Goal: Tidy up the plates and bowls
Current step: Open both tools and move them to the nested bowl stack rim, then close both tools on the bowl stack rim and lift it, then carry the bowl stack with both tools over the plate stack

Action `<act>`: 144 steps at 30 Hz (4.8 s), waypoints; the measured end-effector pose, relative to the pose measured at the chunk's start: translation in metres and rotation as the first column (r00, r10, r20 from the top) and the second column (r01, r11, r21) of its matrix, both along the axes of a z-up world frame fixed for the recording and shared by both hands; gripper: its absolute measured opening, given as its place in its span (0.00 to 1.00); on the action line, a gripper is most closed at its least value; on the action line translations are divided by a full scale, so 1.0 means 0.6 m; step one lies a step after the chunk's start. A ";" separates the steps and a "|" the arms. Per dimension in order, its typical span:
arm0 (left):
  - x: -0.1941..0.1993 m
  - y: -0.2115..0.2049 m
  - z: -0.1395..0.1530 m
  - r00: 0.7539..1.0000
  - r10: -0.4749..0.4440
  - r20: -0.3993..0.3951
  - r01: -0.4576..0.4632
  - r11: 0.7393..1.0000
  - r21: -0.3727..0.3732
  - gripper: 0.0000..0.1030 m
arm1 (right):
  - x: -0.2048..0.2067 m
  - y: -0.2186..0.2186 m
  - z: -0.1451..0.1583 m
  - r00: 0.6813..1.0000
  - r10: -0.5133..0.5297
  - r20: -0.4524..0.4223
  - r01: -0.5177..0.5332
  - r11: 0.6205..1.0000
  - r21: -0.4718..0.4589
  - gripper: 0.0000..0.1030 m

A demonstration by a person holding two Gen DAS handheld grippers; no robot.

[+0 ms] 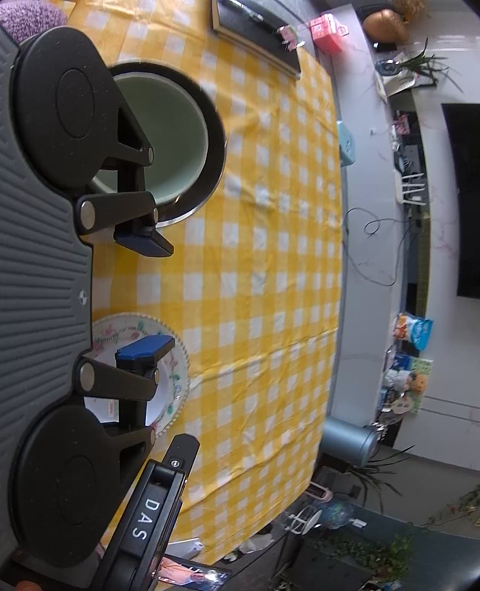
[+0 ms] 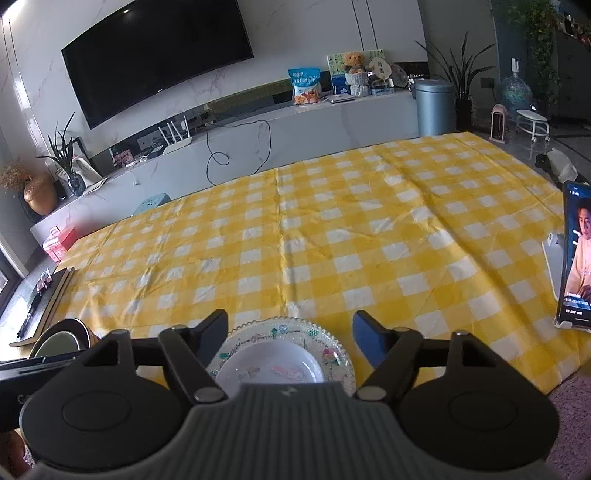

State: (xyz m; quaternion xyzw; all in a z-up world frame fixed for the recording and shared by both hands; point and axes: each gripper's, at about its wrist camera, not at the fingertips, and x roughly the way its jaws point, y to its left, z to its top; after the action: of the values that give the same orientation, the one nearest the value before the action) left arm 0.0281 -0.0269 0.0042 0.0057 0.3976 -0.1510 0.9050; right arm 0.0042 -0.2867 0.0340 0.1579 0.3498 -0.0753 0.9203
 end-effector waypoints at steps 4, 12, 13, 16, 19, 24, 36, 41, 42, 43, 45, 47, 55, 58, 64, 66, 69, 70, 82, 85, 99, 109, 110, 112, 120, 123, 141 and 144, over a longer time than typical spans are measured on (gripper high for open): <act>-0.008 0.030 0.018 0.997 0.052 0.063 -0.052 0.999 -0.001 0.54 | -0.006 0.025 0.014 0.999 0.027 0.023 -0.026 0.999 -0.036 0.78; -0.011 0.114 0.047 0.986 0.139 0.097 -0.134 0.989 -0.060 0.54 | -0.013 0.083 0.035 0.999 0.001 0.041 0.001 0.999 -0.045 0.78; -0.010 0.124 0.049 0.984 0.149 0.098 -0.143 0.988 -0.063 0.55 | -0.012 0.091 0.038 0.999 0.010 0.042 -0.009 0.999 -0.038 0.78; -0.008 0.165 0.051 0.976 0.196 0.093 -0.187 0.978 -0.095 0.67 | -0.005 0.112 0.043 0.998 0.048 0.031 -0.048 0.999 0.008 0.78; -0.003 0.201 0.048 0.969 0.237 0.066 -0.228 0.966 -0.124 0.73 | 0.009 0.138 0.045 0.997 0.076 0.001 -0.076 0.995 0.069 0.87; 0.010 0.243 0.028 0.954 0.298 -0.014 -0.297 0.944 -0.140 0.76 | 0.037 0.169 0.033 0.987 0.136 -0.084 -0.119 0.976 0.182 0.87; 0.039 0.307 -0.053 0.904 0.334 -0.265 -0.403 0.873 -0.274 0.74 | 0.083 0.215 -0.032 0.942 0.221 -0.254 -0.143 0.946 0.292 0.72; 0.053 0.315 -0.080 0.888 0.326 -0.324 -0.424 0.854 -0.302 0.70 | 0.106 0.223 -0.047 0.931 0.236 -0.279 -0.143 0.938 0.317 0.70; 0.056 0.315 -0.084 0.886 0.321 -0.334 -0.424 0.852 -0.307 0.69 | 0.109 0.225 -0.051 0.928 0.242 -0.283 -0.145 0.935 0.323 0.70; 0.058 0.315 -0.088 0.885 0.316 -0.342 -0.425 0.849 -0.314 0.69 | 0.113 0.227 -0.055 0.925 0.247 -0.289 -0.145 0.933 0.330 0.70; 0.063 0.314 -0.094 0.883 0.306 -0.355 -0.424 0.844 -0.328 0.69 | 0.121 0.229 -0.064 0.919 0.256 -0.300 -0.146 0.927 0.346 0.68; 0.067 0.312 -0.100 0.884 0.297 -0.361 -0.421 0.842 -0.337 0.69 | 0.126 0.229 -0.074 0.913 0.266 -0.309 -0.142 0.918 0.371 0.67; 0.085 0.303 -0.120 0.876 0.272 -0.400 -0.417 0.843 -0.340 0.62 | 0.141 0.226 -0.098 0.905 0.293 -0.307 -0.136 0.887 0.442 0.66; 0.089 0.303 -0.126 0.870 0.261 -0.418 -0.418 0.839 -0.348 0.60 | 0.145 0.226 -0.104 0.902 0.300 -0.309 -0.137 0.880 0.455 0.62; 0.094 0.301 -0.132 0.861 0.255 -0.440 -0.423 0.840 -0.341 0.54 | 0.148 0.224 -0.115 0.896 0.310 -0.317 -0.134 0.870 0.474 0.57; 0.097 0.300 -0.132 0.860 0.252 -0.444 -0.423 0.839 -0.343 0.53 | 0.149 0.223 -0.116 0.896 0.313 -0.314 -0.134 0.866 0.481 0.56; 0.099 0.300 -0.131 0.859 0.252 -0.445 -0.423 0.840 -0.339 0.53 | 0.149 0.220 -0.117 0.895 0.320 -0.310 -0.134 0.858 0.497 0.53; 0.099 0.300 -0.130 0.858 0.252 -0.447 -0.424 0.839 -0.340 0.53 | 0.149 0.220 -0.118 0.895 0.322 -0.309 -0.133 0.854 0.503 0.52; 0.100 0.302 -0.131 0.857 0.250 -0.450 -0.425 0.837 -0.345 0.52 | 0.145 0.212 -0.120 0.901 0.311 -0.304 -0.112 0.842 0.527 0.49; 0.097 0.302 -0.132 0.860 0.251 -0.445 -0.424 0.835 -0.349 0.51 | 0.142 0.209 -0.120 0.908 0.300 -0.292 -0.107 0.841 0.530 0.47; 0.084 0.284 -0.121 0.868 0.247 -0.431 -0.407 0.851 -0.332 0.50 | 0.131 0.198 -0.112 0.913 0.288 -0.290 -0.110 0.856 0.505 0.44; 0.066 0.248 -0.092 0.890 0.221 -0.400 -0.367 0.867 -0.337 0.50 | 0.108 0.165 -0.089 0.927 0.273 -0.259 -0.108 0.853 0.511 0.43; 0.065 0.242 -0.090 0.891 0.217 -0.399 -0.362 0.869 -0.338 0.50 | 0.105 0.159 -0.086 0.927 0.271 -0.259 -0.107 0.854 0.510 0.43; 0.061 0.231 -0.085 0.895 0.206 -0.397 -0.352 0.872 -0.341 0.50 | 0.100 0.146 -0.078 0.928 0.265 -0.263 -0.101 0.855 0.508 0.43; 0.055 0.170 -0.062 0.908 0.154 -0.390 -0.303 0.884 -0.356 0.50 | 0.074 0.081 -0.050 0.944 0.222 -0.245 -0.070 0.858 0.509 0.42; 0.053 0.143 -0.054 0.912 0.136 -0.386 -0.284 0.890 -0.357 0.50 | 0.066 0.051 -0.043 0.952 0.199 -0.234 -0.054 0.858 0.510 0.42; 0.068 -0.002 -0.054 0.913 0.035 -0.407 -0.193 0.915 -0.353 0.50 | 0.021 -0.094 -0.033 0.976 0.050 -0.212 0.069 0.852 0.519 0.41; 0.074 -0.018 -0.065 0.906 0.023 -0.422 -0.187 0.917 -0.352 0.50 | 0.021 -0.110 -0.039 0.975 0.025 -0.222 0.096 0.851 0.516 0.41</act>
State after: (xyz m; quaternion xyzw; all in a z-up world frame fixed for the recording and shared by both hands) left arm 0.0726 -0.0375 -0.0350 -0.2251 0.5404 -0.1739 0.7918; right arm 0.0166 -0.3526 0.0108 0.3994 0.4539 -0.0114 0.7964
